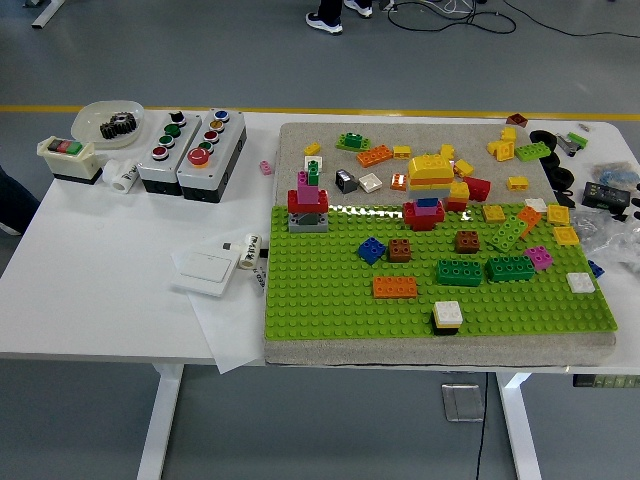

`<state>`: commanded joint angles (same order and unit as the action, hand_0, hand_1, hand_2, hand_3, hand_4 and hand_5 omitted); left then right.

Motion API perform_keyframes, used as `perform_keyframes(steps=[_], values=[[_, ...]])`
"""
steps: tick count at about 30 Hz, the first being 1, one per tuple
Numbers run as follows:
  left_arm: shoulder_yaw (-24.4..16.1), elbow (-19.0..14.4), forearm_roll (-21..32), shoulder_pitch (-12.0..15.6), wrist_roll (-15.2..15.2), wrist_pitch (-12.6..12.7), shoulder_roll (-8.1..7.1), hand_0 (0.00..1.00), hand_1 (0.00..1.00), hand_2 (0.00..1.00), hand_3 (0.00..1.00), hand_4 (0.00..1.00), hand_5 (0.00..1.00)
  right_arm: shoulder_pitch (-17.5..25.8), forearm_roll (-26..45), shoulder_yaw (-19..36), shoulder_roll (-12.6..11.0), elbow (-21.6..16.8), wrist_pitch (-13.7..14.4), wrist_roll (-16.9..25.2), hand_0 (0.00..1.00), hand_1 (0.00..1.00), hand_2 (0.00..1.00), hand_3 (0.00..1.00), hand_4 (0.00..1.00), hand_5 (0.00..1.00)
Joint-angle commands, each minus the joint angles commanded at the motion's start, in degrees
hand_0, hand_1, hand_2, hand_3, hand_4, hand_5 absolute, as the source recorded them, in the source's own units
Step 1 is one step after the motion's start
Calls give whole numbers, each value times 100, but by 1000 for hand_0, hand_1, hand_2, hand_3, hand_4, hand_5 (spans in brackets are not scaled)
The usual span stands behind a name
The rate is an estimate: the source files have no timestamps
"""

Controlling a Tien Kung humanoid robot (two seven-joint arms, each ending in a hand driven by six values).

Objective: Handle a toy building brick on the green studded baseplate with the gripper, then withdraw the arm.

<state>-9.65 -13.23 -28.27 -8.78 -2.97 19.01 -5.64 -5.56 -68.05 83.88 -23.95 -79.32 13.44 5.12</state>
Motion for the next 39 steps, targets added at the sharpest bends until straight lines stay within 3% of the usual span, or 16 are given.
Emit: perform_keyframes(steps=[5, 6, 11, 12, 17, 18, 23, 24, 29, 30, 39], values=[[17, 3, 36, -2, 8, 4, -4, 748, 750, 745, 612, 663, 634, -64, -895, -108, -226, 74, 66, 46, 745, 710, 752, 816, 998, 792], [31, 3, 57, -7, 12, 6, -3, 748, 750, 744, 612, 663, 634, -85, -1155, -162, -334, 116, 87, 57, 770, 736, 775, 859, 944, 688], [31, 4, 63, -12, 13, 6, -2, 748, 750, 744, 612, 663, 634, -167, -2384, -477, -643, 122, 139, 241, 770, 736, 775, 859, 944, 688], [29, 5, 59, -12, 12, 5, -2, 747, 750, 743, 612, 663, 634, -175, -2608, -503, -662, 118, 134, 255, 791, 757, 811, 844, 896, 562], [4, 5, 18, -12, -3, 0, 1, 747, 750, 743, 612, 663, 634, -289, -3759, -915, -921, -19, 44, 535, 791, 757, 811, 844, 896, 562], [3, 5, 19, -12, -4, 1, 2, 747, 748, 743, 613, 664, 635, -323, -3927, -1010, -965, -37, 68, 585, 800, 759, 807, 807, 879, 422], [-4, 7, 9, -17, -7, 0, -1, 747, 748, 743, 613, 664, 635, -520, -4384, -1414, -1093, -83, 90, 671, 800, 759, 807, 807, 879, 422], [-3, 8, 10, -18, -8, 0, -1, 746, 749, 741, 612, 661, 632, -578, -4476, -1506, -1111, -85, 91, 668, 769, 721, 750, 749, 857, 334], [-3, 11, 24, -17, -5, 4, -4, 746, 749, 741, 612, 661, 632, -896, -4792, -1905, -1154, -55, 102, 616, 769, 721, 750, 749, 857, 334], [-7, 13, 17, -16, -8, 2, -5, 746, 748, 740, 613, 661, 632, -982, -4854, -2006, -1156, -41, 90, 600, 734, 673, 709, 698, 839, 304], [-52, 23, -21, 8, -25, -5, -17, 745, 748, 740, 613, 659, 630, -1413, -5244, -2587, -1097, 81, -327, 543, 726, 679, 706, 687, 824, 304]])
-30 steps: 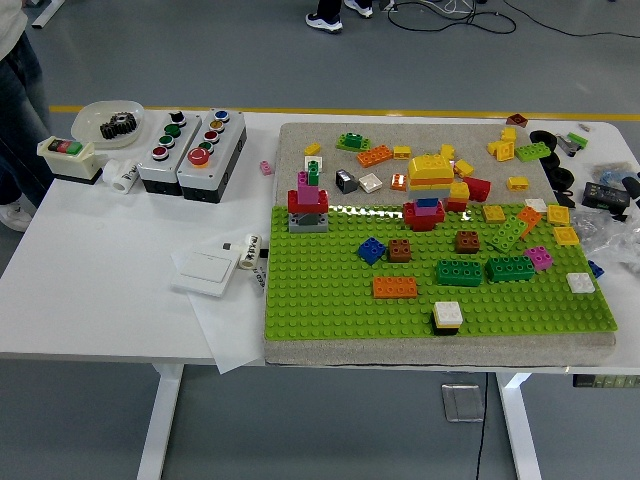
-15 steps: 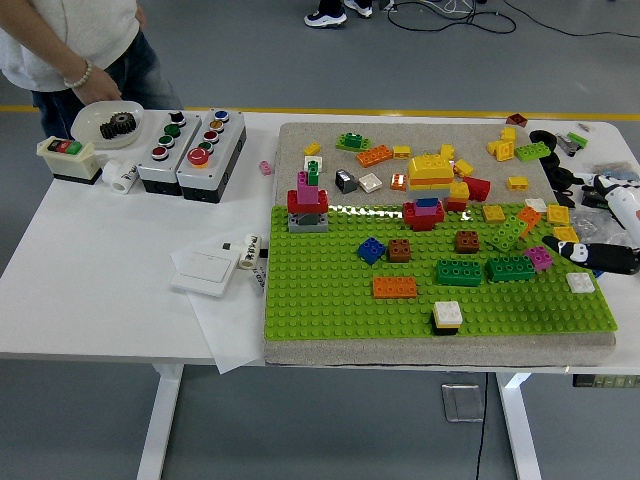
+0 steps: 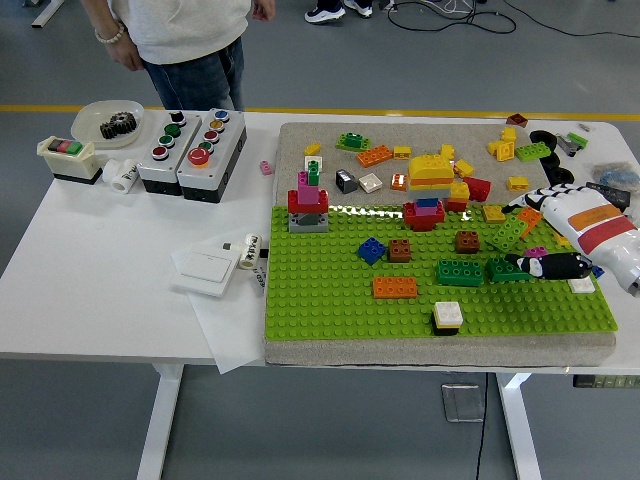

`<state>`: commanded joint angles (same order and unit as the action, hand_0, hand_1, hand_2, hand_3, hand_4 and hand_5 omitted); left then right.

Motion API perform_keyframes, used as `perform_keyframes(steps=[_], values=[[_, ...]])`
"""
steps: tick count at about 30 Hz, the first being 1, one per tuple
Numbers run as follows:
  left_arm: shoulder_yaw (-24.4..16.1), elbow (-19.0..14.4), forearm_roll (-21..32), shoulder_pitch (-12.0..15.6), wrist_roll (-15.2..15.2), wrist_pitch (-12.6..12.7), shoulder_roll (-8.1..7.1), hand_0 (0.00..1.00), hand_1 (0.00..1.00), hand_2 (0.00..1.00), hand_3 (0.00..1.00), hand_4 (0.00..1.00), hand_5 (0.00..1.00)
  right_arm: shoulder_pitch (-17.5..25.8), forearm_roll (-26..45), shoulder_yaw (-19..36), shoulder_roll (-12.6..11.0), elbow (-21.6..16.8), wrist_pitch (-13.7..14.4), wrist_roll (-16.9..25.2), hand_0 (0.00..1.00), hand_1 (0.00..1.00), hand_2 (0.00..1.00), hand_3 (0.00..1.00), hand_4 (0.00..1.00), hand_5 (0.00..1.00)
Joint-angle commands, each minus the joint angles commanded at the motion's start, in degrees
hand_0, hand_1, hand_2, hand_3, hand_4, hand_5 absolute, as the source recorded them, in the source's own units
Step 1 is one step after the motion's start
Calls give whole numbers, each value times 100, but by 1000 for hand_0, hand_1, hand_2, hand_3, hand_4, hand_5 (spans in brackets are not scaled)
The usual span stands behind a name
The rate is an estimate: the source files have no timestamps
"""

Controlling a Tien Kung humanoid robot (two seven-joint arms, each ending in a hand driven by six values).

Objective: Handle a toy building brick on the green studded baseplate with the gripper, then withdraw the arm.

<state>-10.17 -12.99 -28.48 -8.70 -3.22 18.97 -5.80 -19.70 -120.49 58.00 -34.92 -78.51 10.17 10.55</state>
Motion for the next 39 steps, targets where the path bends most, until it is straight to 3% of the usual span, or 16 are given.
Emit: perform_keyframes(steps=[13, 32, 39], values=[[-55, 9, -65, 6, -18, -8, -5, 745, 747, 740, 612, 657, 627, -420, -951, -675, 82, 270, -42, 23, 718, 683, 705, 678, 804, 298], [-116, 6, -148, 18, -44, -23, 2, 746, 746, 739, 612, 656, 627, -776, -785, -1099, 496, 698, -155, -211, 711, 668, 697, 673, 819, 303], [-127, 11, -162, 7, -47, -26, -10, 746, 746, 739, 612, 656, 627, -868, -805, -1241, 527, 748, -221, -233, 707, 666, 694, 671, 823, 303]])
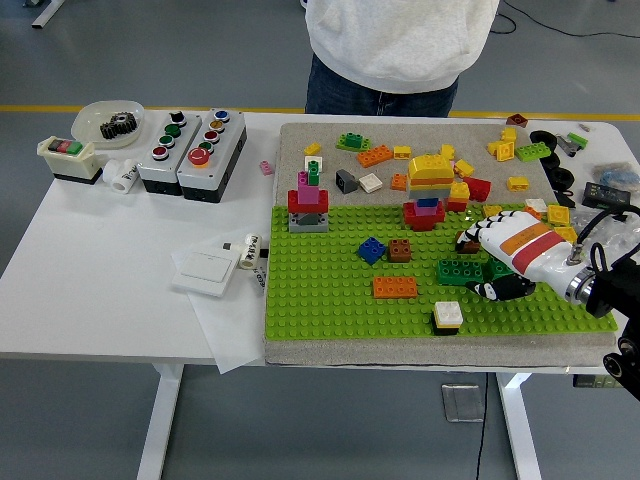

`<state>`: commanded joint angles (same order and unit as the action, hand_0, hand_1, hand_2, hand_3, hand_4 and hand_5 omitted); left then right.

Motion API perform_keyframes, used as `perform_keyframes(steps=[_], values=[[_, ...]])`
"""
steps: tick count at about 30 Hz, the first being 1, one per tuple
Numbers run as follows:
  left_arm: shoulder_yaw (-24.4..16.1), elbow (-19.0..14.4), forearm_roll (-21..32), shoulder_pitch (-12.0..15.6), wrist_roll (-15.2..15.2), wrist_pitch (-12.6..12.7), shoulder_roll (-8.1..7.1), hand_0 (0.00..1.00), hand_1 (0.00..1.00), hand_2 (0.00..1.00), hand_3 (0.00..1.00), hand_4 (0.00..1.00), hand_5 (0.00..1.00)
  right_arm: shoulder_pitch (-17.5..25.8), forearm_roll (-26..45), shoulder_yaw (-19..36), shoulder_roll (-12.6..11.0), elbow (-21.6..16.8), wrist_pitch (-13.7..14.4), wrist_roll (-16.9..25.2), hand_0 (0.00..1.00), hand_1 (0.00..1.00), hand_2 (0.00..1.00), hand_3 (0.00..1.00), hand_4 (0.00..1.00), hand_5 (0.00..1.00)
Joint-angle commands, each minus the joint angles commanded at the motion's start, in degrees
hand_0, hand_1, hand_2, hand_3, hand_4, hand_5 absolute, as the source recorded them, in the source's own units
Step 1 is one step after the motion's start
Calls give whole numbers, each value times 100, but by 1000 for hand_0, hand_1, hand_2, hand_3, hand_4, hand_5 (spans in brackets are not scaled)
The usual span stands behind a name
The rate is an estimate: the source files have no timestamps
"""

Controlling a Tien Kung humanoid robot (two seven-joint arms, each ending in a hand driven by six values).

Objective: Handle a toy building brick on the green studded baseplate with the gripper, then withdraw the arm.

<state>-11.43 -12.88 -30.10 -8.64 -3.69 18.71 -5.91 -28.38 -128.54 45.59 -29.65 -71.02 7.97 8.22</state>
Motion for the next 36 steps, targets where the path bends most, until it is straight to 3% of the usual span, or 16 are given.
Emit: perform_keyframes(steps=[13, 35, 36], values=[[-99, 0, -154, 12, -46, -20, -4, 745, 746, 740, 612, 655, 628, -134, 97, -107, 94, 348, 6, 4, 700, 654, 685, 653, 830, 317], [-101, -10, -180, -7, -55, -31, -4, 745, 746, 740, 612, 657, 631, -212, 149, -106, 200, 486, -70, 22, 697, 639, 662, 619, 846, 346], [-100, -10, -181, -7, -55, -32, -5, 745, 746, 740, 612, 657, 632, -206, 144, -107, 200, 483, -60, 16, 662, 606, 636, 606, 843, 349]])
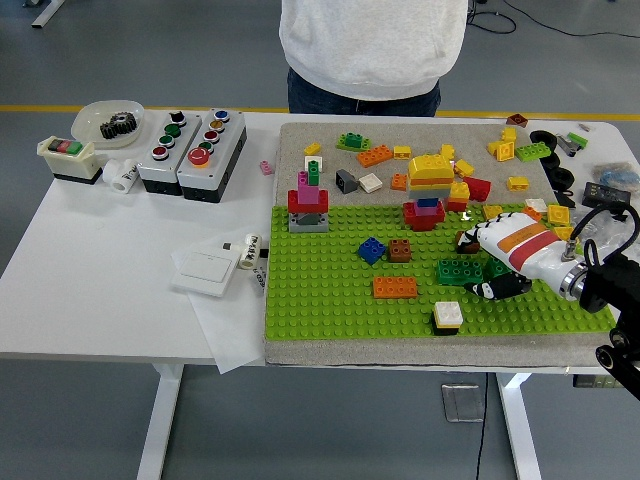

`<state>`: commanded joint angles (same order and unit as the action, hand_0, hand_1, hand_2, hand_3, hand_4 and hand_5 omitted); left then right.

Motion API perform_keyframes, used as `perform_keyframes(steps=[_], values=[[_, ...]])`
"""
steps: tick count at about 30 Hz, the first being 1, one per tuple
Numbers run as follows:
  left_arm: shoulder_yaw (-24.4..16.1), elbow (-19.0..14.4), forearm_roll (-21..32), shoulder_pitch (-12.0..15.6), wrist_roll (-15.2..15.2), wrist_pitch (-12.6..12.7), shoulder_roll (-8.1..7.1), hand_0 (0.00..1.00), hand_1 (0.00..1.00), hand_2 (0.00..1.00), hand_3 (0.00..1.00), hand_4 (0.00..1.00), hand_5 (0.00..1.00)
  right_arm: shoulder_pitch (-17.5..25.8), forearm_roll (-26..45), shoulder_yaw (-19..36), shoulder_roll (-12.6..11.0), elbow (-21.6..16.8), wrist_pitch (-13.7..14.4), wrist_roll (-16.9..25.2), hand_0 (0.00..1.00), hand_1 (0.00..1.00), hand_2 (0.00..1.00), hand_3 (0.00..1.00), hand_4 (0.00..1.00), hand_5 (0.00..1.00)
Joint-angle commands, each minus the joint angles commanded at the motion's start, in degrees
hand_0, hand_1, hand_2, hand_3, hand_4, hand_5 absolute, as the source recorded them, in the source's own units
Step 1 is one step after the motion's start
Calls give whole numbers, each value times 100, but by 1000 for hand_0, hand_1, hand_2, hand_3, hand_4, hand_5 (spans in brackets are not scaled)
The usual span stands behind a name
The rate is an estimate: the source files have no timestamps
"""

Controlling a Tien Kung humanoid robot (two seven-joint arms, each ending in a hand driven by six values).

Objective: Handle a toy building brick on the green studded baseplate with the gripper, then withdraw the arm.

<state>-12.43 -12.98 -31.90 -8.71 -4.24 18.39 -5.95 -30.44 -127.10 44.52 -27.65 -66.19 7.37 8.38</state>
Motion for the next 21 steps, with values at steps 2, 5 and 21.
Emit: perform_keyframes(steps=[2, 5, 21], values=[[-6, -1, -12, 0, -5, -2, -1, 745, 746, 740, 612, 657, 632, 7, -2, 1, 1, -4, 5, -3, 662, 606, 636, 606, 843, 349], [-6, -4, -26, 0, -10, -3, -3, 745, 746, 740, 612, 657, 632, 14, -9, 7, -3, -15, 26, -1, 662, 606, 636, 606, 843, 349], [-23, -5, -51, -14, -12, 0, 0, 746, 746, 743, 611, 656, 633, 34, -49, 4, 1, -80, 105, 13, 555, 538, 591, 608, 835, 363]])
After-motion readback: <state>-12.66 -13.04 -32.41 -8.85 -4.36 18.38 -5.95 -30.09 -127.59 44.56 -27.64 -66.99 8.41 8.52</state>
